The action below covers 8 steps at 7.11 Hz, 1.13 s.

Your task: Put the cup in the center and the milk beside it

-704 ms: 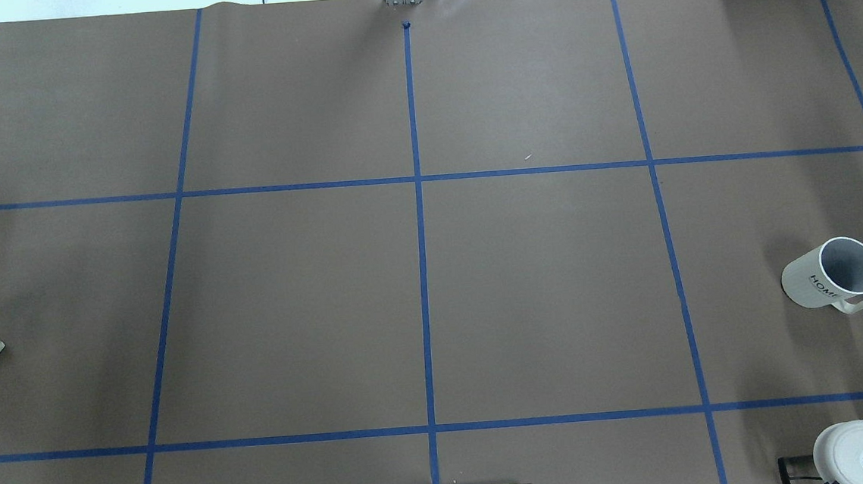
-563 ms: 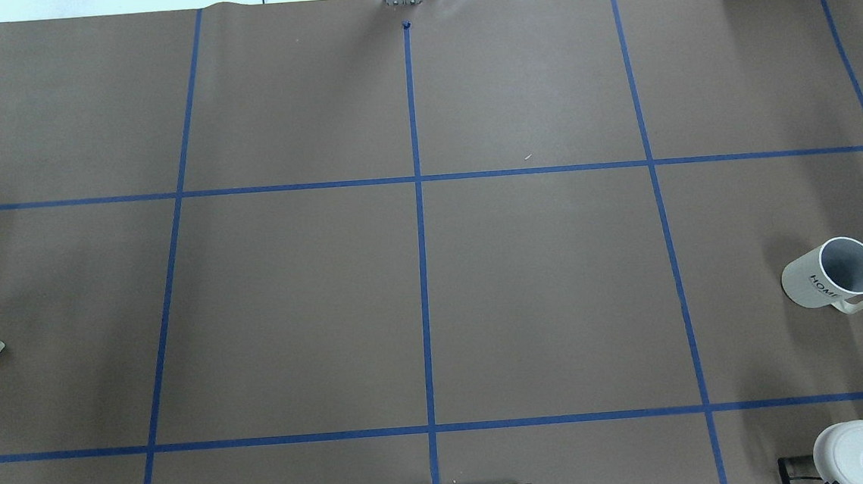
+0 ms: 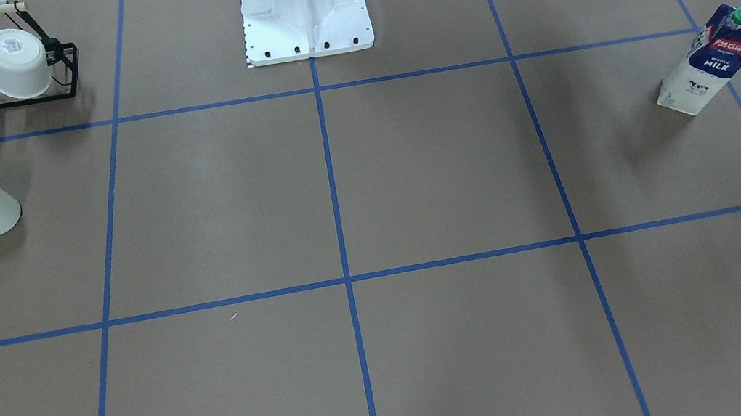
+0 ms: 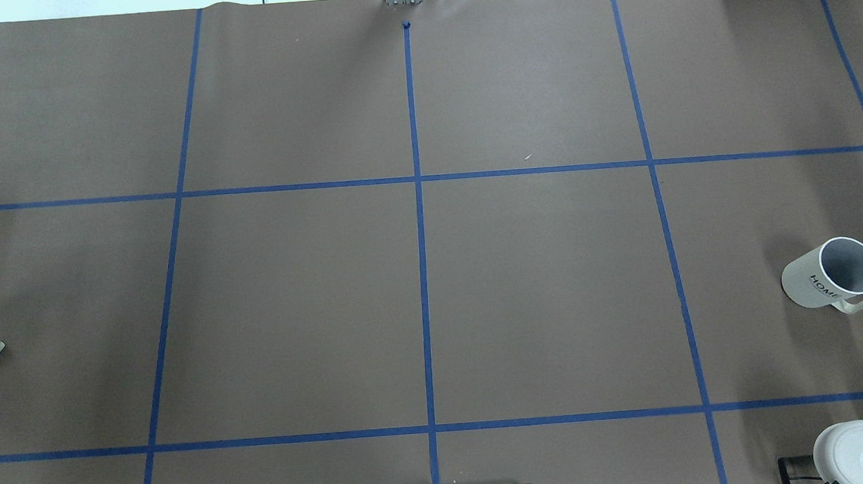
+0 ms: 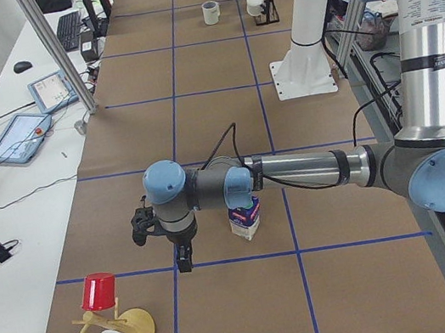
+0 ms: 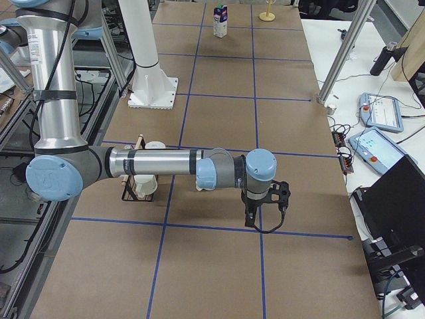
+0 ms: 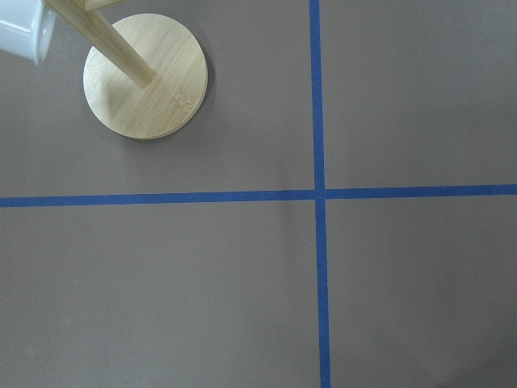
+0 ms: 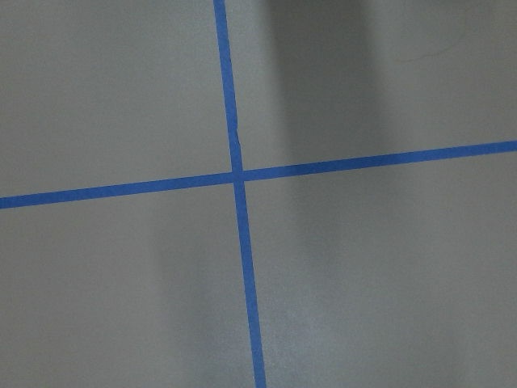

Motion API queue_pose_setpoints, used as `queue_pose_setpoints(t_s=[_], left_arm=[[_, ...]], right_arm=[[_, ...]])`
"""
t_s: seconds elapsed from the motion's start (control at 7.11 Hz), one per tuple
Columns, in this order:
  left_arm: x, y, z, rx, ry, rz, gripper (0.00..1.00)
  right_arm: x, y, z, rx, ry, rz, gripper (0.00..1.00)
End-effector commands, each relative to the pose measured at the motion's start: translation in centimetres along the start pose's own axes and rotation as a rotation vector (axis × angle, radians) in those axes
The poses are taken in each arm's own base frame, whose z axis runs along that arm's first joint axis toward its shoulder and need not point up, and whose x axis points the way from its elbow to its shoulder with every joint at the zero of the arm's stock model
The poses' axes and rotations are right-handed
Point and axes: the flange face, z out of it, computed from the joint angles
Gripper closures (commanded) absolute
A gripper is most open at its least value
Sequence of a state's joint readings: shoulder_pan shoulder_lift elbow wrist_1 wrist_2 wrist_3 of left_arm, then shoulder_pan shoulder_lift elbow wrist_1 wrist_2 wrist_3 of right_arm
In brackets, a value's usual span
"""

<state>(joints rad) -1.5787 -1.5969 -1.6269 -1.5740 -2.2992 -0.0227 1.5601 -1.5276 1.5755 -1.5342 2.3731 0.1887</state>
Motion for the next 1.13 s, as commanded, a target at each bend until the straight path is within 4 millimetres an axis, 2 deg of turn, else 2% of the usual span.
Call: queue_pose_setpoints(t_s=[0.0,0.28,0.7,0.99], left_arm=[[-0.2,0.2,0.2,0.001,-0.003,0.001,0.02],[0.2,-0.1,-0.2,0.008,0.002,0.010,0.02],[-0.2,0.6,0.2,0.005,0.005,0.005,0.02],[0.4,0.1,-0.3,0.015,0.005,0.017,0.02]], right_arm=[[-0.2,0.1,0.0,0.002,-0.001,-0.004,0.00],[-1.2,-0.7,-0.7,0.019,-0.007,-0.030,0.00],[-1.0,-0.6,-0.4,0.015,-0.010,-0.028,0.00],[-1.3,0.1,1.0,0.043,-0.033,-0.081,0.00]])
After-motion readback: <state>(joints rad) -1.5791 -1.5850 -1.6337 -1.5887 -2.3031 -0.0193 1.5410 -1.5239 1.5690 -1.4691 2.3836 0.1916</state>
